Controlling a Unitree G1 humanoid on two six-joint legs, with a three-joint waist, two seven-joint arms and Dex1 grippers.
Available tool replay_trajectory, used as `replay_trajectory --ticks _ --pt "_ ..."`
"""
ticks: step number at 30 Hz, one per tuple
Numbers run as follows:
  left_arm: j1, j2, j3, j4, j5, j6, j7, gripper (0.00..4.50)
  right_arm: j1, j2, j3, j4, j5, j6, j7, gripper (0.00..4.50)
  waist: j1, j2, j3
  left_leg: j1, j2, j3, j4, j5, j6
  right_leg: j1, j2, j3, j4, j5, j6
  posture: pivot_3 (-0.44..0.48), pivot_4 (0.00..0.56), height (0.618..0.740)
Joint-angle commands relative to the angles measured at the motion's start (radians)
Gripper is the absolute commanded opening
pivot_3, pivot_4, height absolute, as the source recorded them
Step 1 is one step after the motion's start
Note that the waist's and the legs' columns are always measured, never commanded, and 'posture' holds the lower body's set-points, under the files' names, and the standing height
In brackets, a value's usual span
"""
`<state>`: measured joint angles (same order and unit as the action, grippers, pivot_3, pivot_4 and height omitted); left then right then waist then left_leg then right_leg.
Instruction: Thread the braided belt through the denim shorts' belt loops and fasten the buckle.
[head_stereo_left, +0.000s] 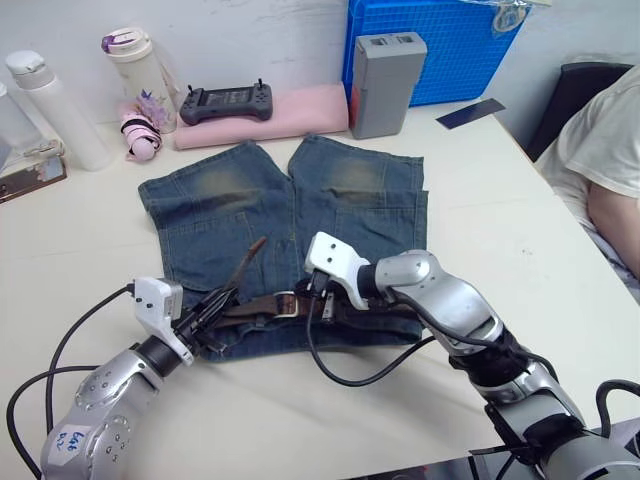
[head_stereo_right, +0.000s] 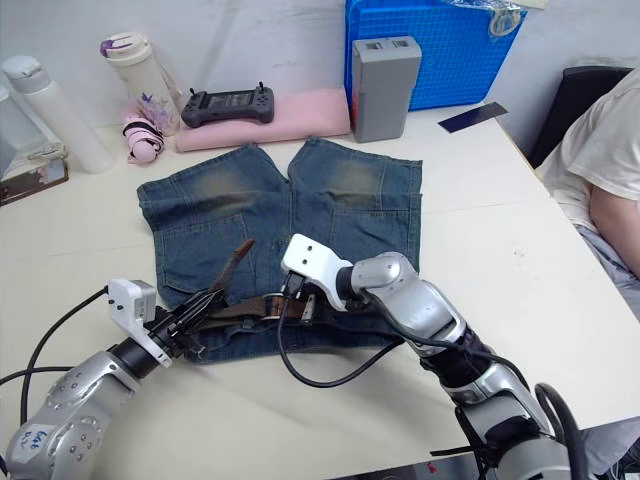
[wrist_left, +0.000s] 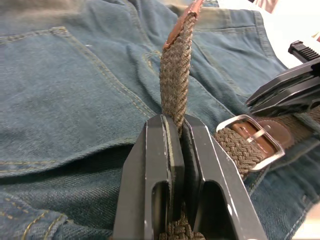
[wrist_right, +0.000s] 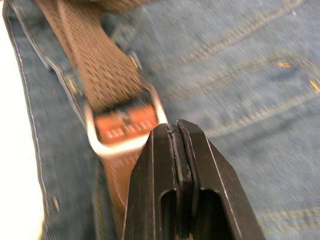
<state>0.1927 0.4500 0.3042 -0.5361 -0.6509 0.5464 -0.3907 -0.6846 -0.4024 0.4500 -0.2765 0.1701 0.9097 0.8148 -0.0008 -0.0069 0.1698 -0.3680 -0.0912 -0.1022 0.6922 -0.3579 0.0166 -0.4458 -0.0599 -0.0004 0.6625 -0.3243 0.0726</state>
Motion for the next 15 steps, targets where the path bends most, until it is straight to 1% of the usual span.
replay_trajectory --ticks 1,5,10,15 --pt "0.012 0.013 0.025 -0.036 -0.02 0.005 -0.01 0.0 0.02 -0.023 -0.037 -0.094 0.027 0.025 -0.008 0.05 0.0 0.0 0.0 0.0 0.0 0.0 0.0 0.0 0.0 0.0 0.0 0.0 0.0 0.0 0.0 0.0 0.15 0.709" --pt "0.008 0.014 0.02 -0.035 -0.019 0.008 -0.009 0.0 0.034 -0.03 -0.018 -0.146 0.033 0.042 -0.021 0.05 -0.003 0.0 0.0 0.0 0.0 0.0 -0.001 0.0 0.0 0.0 0.0 0.0 0.0 0.0 0.0 0.0 0.15 0.709" --pt "0.0 0.006 -0.004 -0.038 -0.011 0.008 -0.007 0.0 0.011 0.024 0.008 -0.157 0.034 0.058 -0.053 0.05 -0.002 0.0 0.0 0.0 0.0 0.0 -0.001 0.0 0.0 0.0 0.0 0.0 0.0 0.0 0.0 0.0 0.15 0.709" --pt "0.003 0.003 -0.013 -0.036 -0.005 -0.001 -0.009 0.0 0.01 0.037 0.035 -0.157 0.031 0.061 -0.064 0.05 0.0 0.0 0.0 0.0 0.0 0.0 -0.001 0.0 0.0 0.0 0.0 0.0 0.0 0.0 0.0 0.0 0.15 0.709"
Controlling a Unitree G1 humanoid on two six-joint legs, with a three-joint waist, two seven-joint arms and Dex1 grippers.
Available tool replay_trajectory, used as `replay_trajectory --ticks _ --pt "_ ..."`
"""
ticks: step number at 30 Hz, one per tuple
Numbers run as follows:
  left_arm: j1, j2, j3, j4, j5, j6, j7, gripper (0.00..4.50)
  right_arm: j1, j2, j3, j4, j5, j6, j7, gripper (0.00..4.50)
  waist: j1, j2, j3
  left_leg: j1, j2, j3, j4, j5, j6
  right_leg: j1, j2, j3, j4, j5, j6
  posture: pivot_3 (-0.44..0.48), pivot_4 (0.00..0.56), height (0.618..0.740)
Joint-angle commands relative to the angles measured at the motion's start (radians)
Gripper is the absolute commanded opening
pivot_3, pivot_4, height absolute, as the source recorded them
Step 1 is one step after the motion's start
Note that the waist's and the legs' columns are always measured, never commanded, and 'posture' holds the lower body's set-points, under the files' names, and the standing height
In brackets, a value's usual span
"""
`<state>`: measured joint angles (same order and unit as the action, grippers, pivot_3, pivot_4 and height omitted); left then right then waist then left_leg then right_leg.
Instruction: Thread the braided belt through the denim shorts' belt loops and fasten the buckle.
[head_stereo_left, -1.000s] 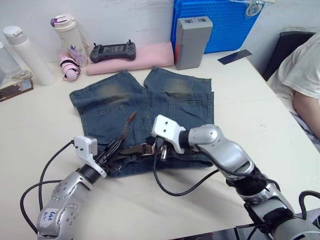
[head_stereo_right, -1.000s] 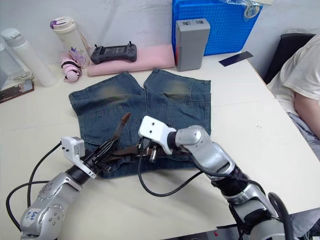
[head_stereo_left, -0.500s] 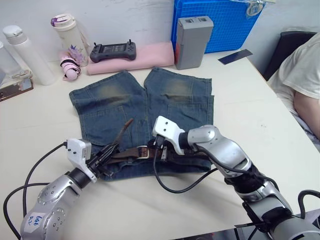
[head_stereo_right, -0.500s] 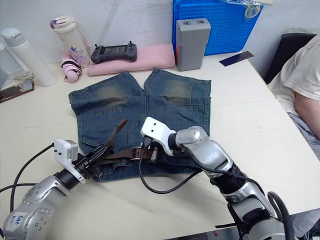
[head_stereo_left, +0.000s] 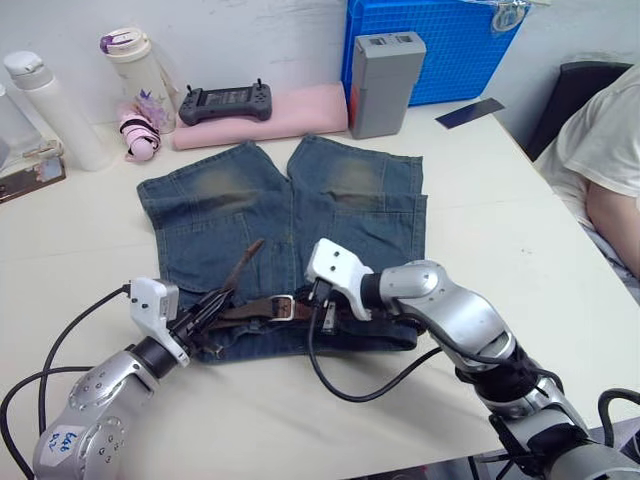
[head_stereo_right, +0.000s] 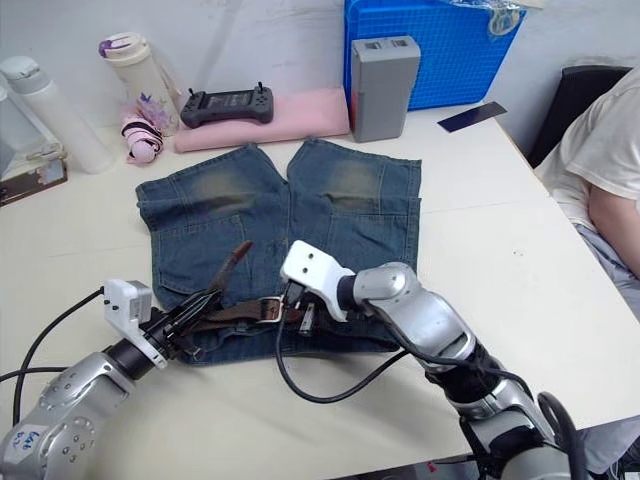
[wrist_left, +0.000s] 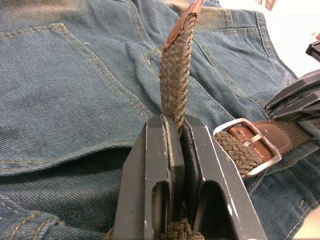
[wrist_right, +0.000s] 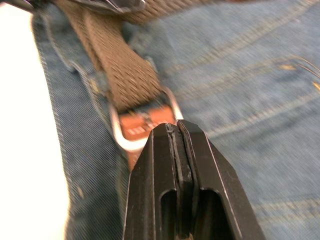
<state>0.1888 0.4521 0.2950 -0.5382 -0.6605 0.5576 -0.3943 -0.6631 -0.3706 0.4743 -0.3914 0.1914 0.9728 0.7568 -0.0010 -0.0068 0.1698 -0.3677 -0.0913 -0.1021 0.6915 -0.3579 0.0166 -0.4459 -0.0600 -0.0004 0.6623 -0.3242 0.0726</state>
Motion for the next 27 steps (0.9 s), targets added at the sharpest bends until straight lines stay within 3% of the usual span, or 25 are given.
replay_trajectory --ticks 1,16,27 --pt "0.008 0.0 -0.006 -0.033 0.007 -0.014 -0.007 0.0 -0.009 0.005 0.014 -0.043 0.009 -0.003 -0.008 0.05 0.0 0.0 0.0 0.0 0.0 0.0 0.0 0.0 0.0 0.0 0.0 0.0 0.0 0.0 0.0 0.0 0.15 0.709" --pt "-0.004 -0.02 -0.027 -0.025 0.03 -0.036 0.002 0.0 -0.014 0.042 0.111 0.05 -0.025 -0.05 -0.023 0.05 -0.001 0.0 0.0 0.0 0.0 0.0 0.0 0.0 0.0 0.0 0.0 0.0 0.0 0.0 0.0 0.0 0.15 0.709" --pt "-0.011 -0.033 -0.045 -0.015 0.043 -0.05 0.003 0.0 -0.109 0.119 0.169 0.144 -0.061 -0.111 -0.009 0.05 -0.005 0.0 0.0 0.001 0.0 0.0 0.0 0.0 0.0 0.0 0.0 0.0 0.0 0.0 0.0 0.0 0.15 0.709"
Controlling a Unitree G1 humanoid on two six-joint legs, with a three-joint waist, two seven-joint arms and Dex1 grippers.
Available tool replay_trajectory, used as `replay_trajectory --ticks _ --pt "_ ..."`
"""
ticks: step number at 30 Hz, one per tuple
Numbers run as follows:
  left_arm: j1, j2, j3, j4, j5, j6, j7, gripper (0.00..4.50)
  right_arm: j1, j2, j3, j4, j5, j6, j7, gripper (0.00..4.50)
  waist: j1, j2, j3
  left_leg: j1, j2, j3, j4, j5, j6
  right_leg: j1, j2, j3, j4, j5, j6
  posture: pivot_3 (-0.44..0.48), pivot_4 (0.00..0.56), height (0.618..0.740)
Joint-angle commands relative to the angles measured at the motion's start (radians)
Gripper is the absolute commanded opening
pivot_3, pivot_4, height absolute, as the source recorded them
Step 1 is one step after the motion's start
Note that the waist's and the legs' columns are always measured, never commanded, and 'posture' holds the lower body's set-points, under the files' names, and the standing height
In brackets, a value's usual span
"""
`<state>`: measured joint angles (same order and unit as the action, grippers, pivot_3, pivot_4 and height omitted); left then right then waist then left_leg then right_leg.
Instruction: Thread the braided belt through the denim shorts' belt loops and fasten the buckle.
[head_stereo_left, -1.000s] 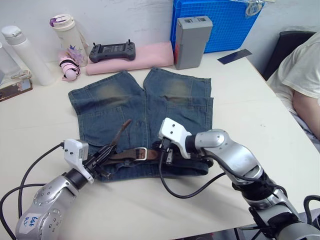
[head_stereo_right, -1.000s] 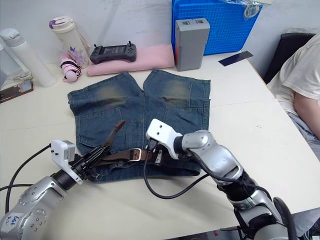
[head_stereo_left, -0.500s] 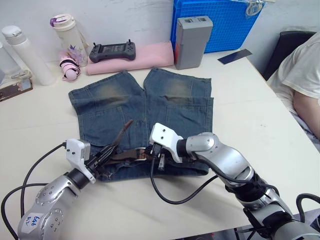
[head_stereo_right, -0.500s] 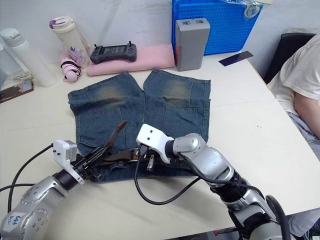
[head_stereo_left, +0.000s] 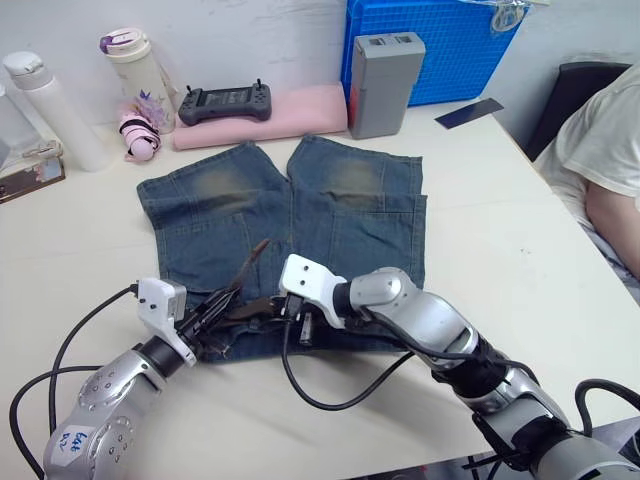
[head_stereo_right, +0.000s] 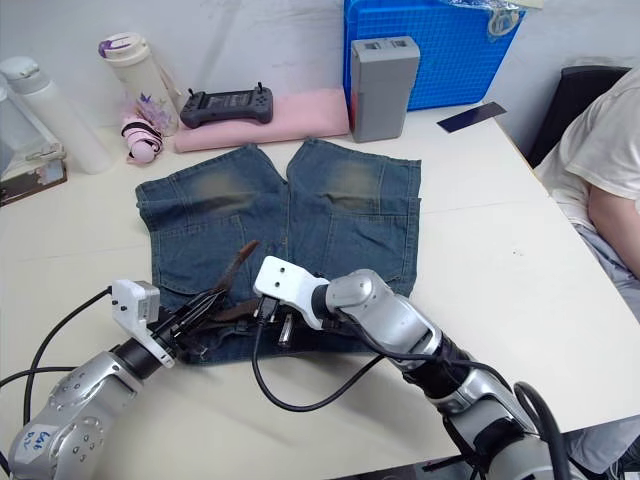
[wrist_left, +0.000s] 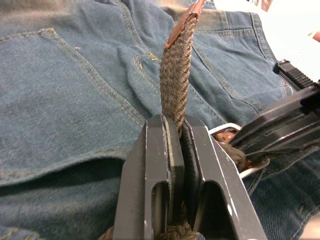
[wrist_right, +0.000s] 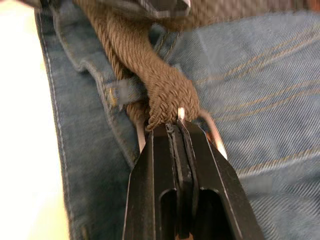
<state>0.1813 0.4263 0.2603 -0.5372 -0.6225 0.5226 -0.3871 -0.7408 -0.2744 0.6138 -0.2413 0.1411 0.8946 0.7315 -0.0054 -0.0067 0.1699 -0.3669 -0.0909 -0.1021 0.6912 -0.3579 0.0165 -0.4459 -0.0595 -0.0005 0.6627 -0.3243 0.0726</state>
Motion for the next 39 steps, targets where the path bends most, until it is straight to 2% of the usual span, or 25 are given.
replay_trajectory --ticks 1,15,32,39 --pt "-0.005 -0.008 -0.012 -0.014 0.007 -0.016 -0.005 0.0 -0.037 0.022 0.033 -0.003 -0.013 -0.036 0.022 0.05 0.0 0.0 0.0 0.0 0.0 0.0 0.0 0.0 0.0 0.0 0.0 0.0 0.0 0.0 0.0 0.0 0.15 0.709" --pt "-0.016 -0.009 -0.004 0.008 0.019 -0.03 -0.019 0.0 -0.089 -0.019 -0.058 -0.022 0.012 -0.024 0.066 0.05 0.002 0.0 0.0 0.0 0.0 0.0 0.0 0.0 0.0 0.0 0.0 0.0 0.0 0.0 0.0 0.0 0.15 0.709" --pt "-0.02 -0.006 0.004 0.007 0.021 -0.026 -0.019 0.0 -0.036 -0.023 0.03 -0.017 -0.038 -0.06 0.06 0.05 0.002 0.0 0.0 0.0 0.0 0.0 0.0 0.0 0.0 0.0 0.0 0.0 0.0 0.0 0.0 0.0 0.15 0.709" --pt "-0.022 -0.004 0.004 0.011 0.023 -0.027 -0.024 0.0 -0.075 -0.016 -0.057 -0.026 -0.007 -0.034 0.059 0.05 0.003 0.0 0.0 0.0 0.0 0.0 0.0 0.0 0.0 0.0 0.0 0.0 0.0 0.0 0.0 0.0 0.15 0.709"
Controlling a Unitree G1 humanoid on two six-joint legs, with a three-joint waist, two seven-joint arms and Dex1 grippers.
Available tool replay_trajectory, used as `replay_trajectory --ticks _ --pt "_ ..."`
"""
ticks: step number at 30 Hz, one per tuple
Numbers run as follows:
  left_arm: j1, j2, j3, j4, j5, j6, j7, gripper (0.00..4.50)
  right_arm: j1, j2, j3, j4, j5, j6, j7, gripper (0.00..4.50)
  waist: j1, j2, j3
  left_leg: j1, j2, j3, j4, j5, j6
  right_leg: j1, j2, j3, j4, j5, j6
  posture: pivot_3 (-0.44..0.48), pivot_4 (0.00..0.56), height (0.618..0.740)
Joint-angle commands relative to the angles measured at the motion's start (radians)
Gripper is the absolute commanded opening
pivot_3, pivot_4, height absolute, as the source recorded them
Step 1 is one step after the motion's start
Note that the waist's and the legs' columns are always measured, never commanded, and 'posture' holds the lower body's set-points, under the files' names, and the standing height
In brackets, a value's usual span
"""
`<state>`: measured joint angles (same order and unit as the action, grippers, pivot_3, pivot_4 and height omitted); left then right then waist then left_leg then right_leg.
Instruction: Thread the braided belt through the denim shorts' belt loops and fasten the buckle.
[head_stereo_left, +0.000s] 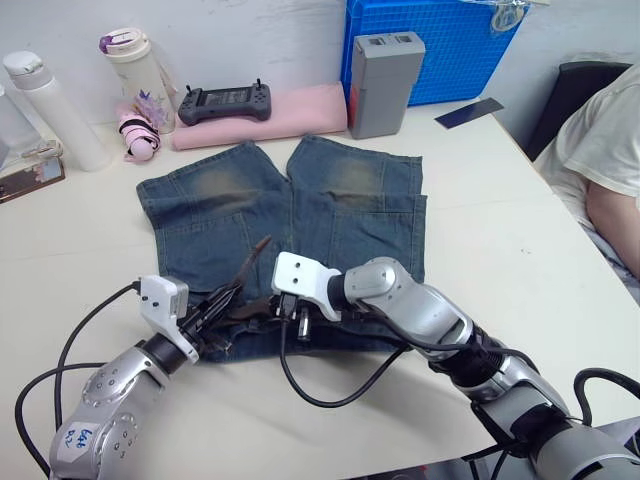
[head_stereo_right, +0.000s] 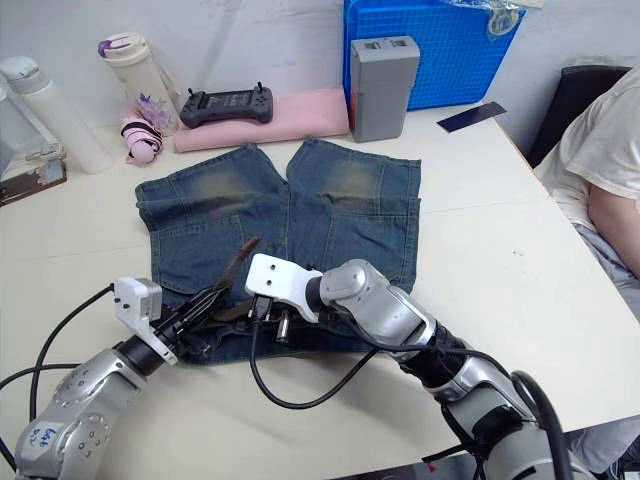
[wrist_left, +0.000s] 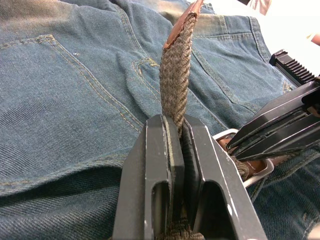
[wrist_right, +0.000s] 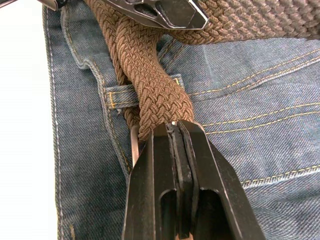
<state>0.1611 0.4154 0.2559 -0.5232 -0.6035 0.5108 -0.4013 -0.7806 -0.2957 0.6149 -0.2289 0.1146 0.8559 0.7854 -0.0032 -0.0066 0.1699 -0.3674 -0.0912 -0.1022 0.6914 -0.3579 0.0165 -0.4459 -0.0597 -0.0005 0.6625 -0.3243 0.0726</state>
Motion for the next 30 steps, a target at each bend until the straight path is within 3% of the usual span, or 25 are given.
replay_trajectory --ticks 1,12,30 --pt "-0.002 0.007 0.009 -0.002 0.004 -0.015 -0.011 0.0 -0.039 0.003 -0.067 -0.04 0.024 0.007 0.008 0.05 0.0 0.0 0.0 0.0 0.0 0.0 0.0 0.0 0.0 0.0 0.0 0.0 0.0 0.0 0.0 0.0 0.15 0.709" --pt "0.005 0.004 0.009 -0.004 0.006 -0.021 -0.017 0.0 -0.063 -0.052 -0.009 -0.03 0.039 0.026 0.112 0.05 0.0 0.0 0.0 0.0 0.0 0.0 0.0 0.0 0.0 0.0 0.0 0.0 0.0 0.0 0.0 0.0 0.15 0.709" --pt "0.035 -0.006 0.004 -0.017 0.006 -0.04 -0.011 0.0 -0.09 -0.04 0.032 0.09 0.002 -0.038 0.157 0.05 0.0 0.0 0.0 0.0 0.0 0.0 0.0 0.0 0.0 0.0 0.0 0.0 0.0 0.0 0.0 0.0 0.15 0.709"
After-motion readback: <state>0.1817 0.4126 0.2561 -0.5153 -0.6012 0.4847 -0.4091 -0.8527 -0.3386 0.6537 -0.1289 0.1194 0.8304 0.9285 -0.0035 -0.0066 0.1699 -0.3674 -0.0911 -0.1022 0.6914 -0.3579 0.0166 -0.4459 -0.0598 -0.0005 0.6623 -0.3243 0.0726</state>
